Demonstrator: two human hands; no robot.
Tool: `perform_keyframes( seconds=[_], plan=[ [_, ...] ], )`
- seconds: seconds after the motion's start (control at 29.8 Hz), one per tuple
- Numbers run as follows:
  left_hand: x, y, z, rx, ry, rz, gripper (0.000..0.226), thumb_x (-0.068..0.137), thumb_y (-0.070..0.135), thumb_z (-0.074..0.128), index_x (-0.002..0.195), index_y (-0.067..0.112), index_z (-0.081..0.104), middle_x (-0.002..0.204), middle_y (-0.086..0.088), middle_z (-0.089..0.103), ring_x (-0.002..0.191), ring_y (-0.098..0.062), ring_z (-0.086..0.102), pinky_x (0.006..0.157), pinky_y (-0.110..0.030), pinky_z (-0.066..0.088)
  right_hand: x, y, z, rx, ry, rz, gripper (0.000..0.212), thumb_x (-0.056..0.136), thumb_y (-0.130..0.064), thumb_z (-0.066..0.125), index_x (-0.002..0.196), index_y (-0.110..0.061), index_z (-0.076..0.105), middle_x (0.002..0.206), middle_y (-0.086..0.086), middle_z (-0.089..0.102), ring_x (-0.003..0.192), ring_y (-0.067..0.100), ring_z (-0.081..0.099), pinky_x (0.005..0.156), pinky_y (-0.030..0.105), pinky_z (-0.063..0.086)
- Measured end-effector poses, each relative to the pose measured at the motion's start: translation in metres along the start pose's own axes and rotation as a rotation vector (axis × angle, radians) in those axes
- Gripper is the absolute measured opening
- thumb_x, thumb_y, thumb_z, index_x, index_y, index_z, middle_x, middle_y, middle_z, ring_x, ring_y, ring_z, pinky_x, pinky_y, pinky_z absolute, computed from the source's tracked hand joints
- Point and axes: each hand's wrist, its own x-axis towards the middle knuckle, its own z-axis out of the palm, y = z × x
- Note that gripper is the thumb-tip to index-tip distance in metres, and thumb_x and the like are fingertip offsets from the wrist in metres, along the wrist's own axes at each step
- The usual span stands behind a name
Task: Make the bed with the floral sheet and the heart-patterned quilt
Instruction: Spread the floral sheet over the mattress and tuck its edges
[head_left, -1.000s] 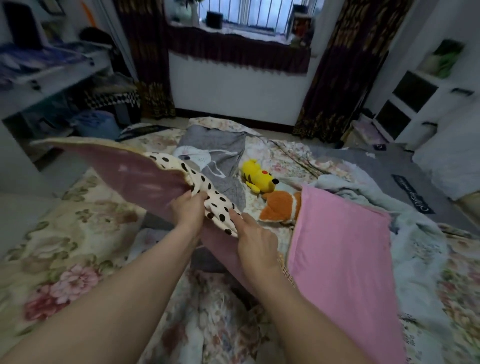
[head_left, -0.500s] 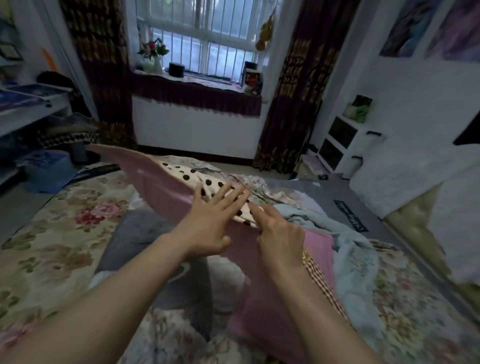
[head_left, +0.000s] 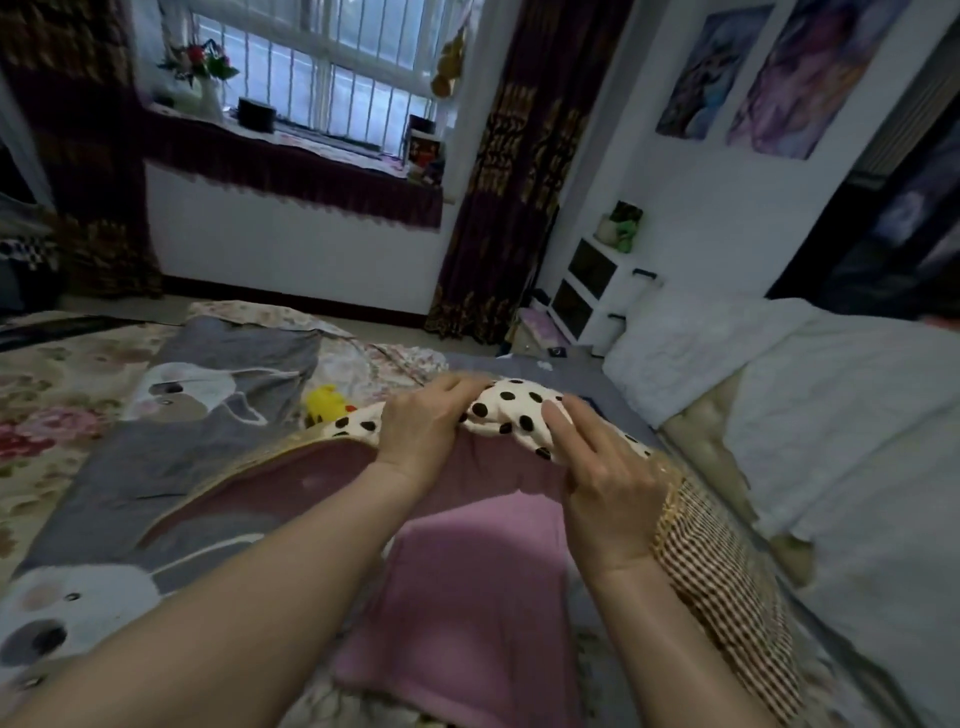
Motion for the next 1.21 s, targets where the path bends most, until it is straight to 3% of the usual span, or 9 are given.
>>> perform_keyframes(
  seconds=[0.1, 0.23, 0.37, 0.5, 0.57, 0.7, 0.84, 1.04, 1.21],
  plan=[
    [-0.006, 0.016, 0.036, -0.057, -0.09, 0.032, 0.063, 0.077, -0.003, 0.063, 0.132, 0.027, 0.059, 0.141, -0.001, 0.054, 0.118, -0.025, 0.06, 0.086, -0.033, 0.05, -0.036, 0.011, 0.015, -0.021, -0.031, 0.071, 0.037, 0.088, -0.005, 0.051, 0.115, -0.017, 0.073, 0.122, 0.007, 0.069, 0.101, 0.03, 0.069, 0.07, 0.036, 0.055],
    [-0.069, -0.001, 0.066, 0.303, -0.819, -0.028, 0.089, 0.098, 0.005, 0.045, 0.152, 0.043, -0.013, 0.161, 0.001, -0.026, 0.146, -0.034, -0.025, 0.109, -0.069, -0.01, -0.117, -0.018, 0.05, -0.056, -0.761, 0.234, 0.06, 0.067, -0.001, 0.076, 0.124, -0.02, 0.067, 0.13, 0.014, 0.062, 0.125, 0.043, 0.054, 0.091, 0.052, 0.051],
    [-0.166, -0.035, 0.064, 0.378, -1.07, -0.185, 0.094, 0.094, 0.023, 0.059, 0.153, 0.043, -0.011, 0.159, 0.004, -0.025, 0.146, -0.037, -0.023, 0.105, -0.075, -0.009, -0.184, -0.074, 0.074, 0.153, -1.074, 0.254, 0.074, 0.058, -0.006, 0.084, 0.129, -0.019, 0.064, 0.114, 0.011, 0.07, 0.107, 0.037, 0.065, 0.078, 0.045, 0.057],
    [-0.29, -0.076, 0.038, 0.413, -1.043, -0.349, 0.09, 0.061, 0.052, 0.079, 0.142, 0.035, 0.042, 0.146, -0.007, 0.05, 0.136, -0.046, 0.039, 0.088, -0.083, 0.03, -0.222, -0.127, 0.08, 0.343, -1.136, 0.222, 0.057, 0.095, -0.008, 0.046, 0.148, -0.028, 0.039, 0.137, 0.003, 0.056, 0.123, 0.021, 0.054, 0.097, 0.031, 0.044],
    [-0.377, -0.114, 0.027, 0.5, -1.074, -0.484, 0.077, 0.068, 0.054, 0.065, 0.139, 0.033, 0.044, 0.138, -0.01, 0.057, 0.138, -0.043, 0.036, 0.099, -0.077, 0.02, -0.244, -0.162, 0.087, 0.428, -1.089, 0.223, 0.054, 0.093, -0.009, 0.042, 0.141, -0.034, 0.042, 0.13, 0.003, 0.062, 0.112, 0.015, 0.062, 0.091, 0.024, 0.047],
    [-0.414, -0.132, -0.022, 0.479, -1.161, -0.802, 0.111, 0.066, 0.06, 0.078, 0.153, 0.038, 0.013, 0.162, -0.003, 0.018, 0.144, -0.048, 0.013, 0.099, -0.079, -0.003, -0.273, -0.223, 0.093, 0.479, -1.395, 0.104, 0.065, 0.098, -0.007, 0.038, 0.155, -0.032, 0.019, 0.148, 0.004, 0.043, 0.133, 0.024, 0.044, 0.104, 0.036, 0.042],
    [-0.43, -0.154, -0.034, 0.383, -1.136, -0.902, 0.104, 0.092, 0.027, 0.061, 0.148, 0.041, -0.025, 0.156, 0.001, -0.036, 0.148, -0.043, -0.01, 0.109, -0.066, 0.024, -0.283, -0.291, 0.102, 0.535, -1.446, 0.013, 0.06, 0.102, -0.013, 0.036, 0.156, -0.029, 0.016, 0.137, 0.006, 0.051, 0.122, 0.025, 0.051, 0.093, 0.034, 0.046],
    [-0.46, -0.163, -0.049, 0.241, -1.05, -0.892, 0.083, 0.1, 0.014, 0.048, 0.156, 0.021, -0.014, 0.162, -0.012, -0.001, 0.133, -0.033, 0.045, 0.098, -0.039, 0.046, -0.283, -0.375, 0.111, 0.658, -1.563, 0.289, 0.055, 0.105, -0.035, 0.034, 0.156, -0.024, 0.018, 0.12, 0.014, 0.064, 0.105, 0.03, 0.062, 0.082, 0.033, 0.049],
    [-0.475, -0.158, -0.078, 0.262, -0.986, -0.771, 0.046, 0.087, 0.039, 0.056, 0.12, 0.008, 0.062, 0.093, -0.017, 0.07, 0.081, -0.021, 0.071, 0.072, -0.025, 0.053, -0.274, -0.418, 0.117, 0.612, -1.724, 0.769, 0.076, 0.102, -0.031, 0.047, 0.157, -0.016, -0.004, 0.132, 0.016, 0.058, 0.112, 0.032, 0.06, 0.078, 0.029, 0.044]
  ],
)
